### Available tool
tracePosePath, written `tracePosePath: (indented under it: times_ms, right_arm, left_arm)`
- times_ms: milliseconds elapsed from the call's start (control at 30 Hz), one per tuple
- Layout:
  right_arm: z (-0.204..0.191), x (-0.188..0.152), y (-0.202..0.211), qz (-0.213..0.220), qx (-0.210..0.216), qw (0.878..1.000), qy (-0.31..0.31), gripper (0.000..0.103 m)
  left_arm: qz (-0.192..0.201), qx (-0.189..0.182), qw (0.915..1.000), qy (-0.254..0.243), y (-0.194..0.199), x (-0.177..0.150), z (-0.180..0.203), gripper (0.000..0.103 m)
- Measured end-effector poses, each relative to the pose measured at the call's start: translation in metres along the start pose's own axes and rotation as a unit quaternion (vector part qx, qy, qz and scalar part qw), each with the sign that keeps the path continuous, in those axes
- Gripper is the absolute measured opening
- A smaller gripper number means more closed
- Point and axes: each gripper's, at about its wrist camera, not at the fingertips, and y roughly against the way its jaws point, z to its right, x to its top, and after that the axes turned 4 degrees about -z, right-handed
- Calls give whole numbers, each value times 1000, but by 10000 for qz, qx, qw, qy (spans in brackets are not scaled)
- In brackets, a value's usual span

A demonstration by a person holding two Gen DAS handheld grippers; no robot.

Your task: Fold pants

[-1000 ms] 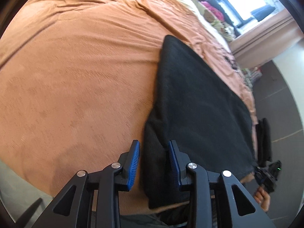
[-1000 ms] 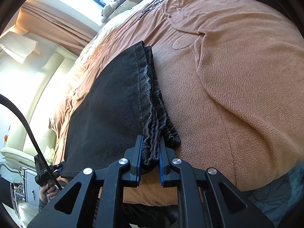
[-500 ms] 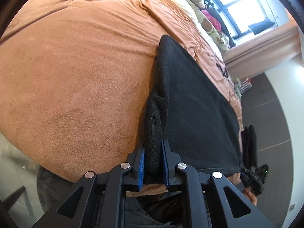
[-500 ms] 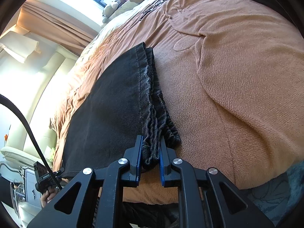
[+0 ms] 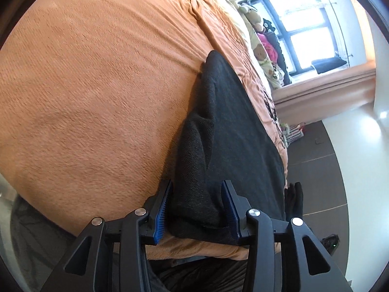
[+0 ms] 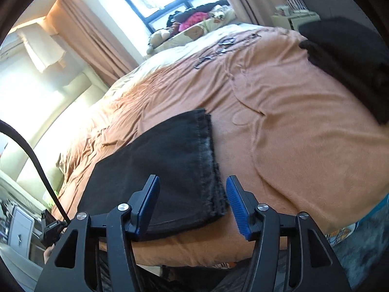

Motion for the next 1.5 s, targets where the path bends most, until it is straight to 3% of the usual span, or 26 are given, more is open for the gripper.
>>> tracePosePath:
  times_ms: [267, 400, 567, 800, 900, 1133, 1300, 1500]
  right_arm:
    - [-51, -5, -24, -235, -7, 9983, 526, 55]
    - [-77, -7, -42, -402, 77, 9965, 733, 55]
    - [-111, -11, -74, -721, 47, 9917, 1061, 55]
    - [-158, -8, -120, -1004, -119, 9848, 1410, 55]
    - [-172, -7, -138, -1083, -137, 9829, 1482, 48]
    - [-176, -26, -184, -1539, -373, 9760, 1495, 34]
    - [-180, -34, -181, -1740, -412, 9694, 1682, 34]
    - [-182, -35, -176, -1991, -439, 9625, 1787, 25]
  left_arm:
    - [197, -393, 9975, 548, 4, -10, -12, 44]
    - [285, -250, 9980, 502, 2, -9, -6, 43]
    - [377, -3, 9984, 423, 4, -7, 1, 21]
    - [498, -295, 9975, 401, 14, -9, 4, 17]
    - [523, -331, 9977, 292, 17, -9, 11, 17]
    - [571, -390, 9975, 139, 16, -4, 20, 17]
    - [638, -478, 9968, 77, 16, -4, 26, 17]
    - [707, -662, 9952, 105, 20, -6, 26, 17]
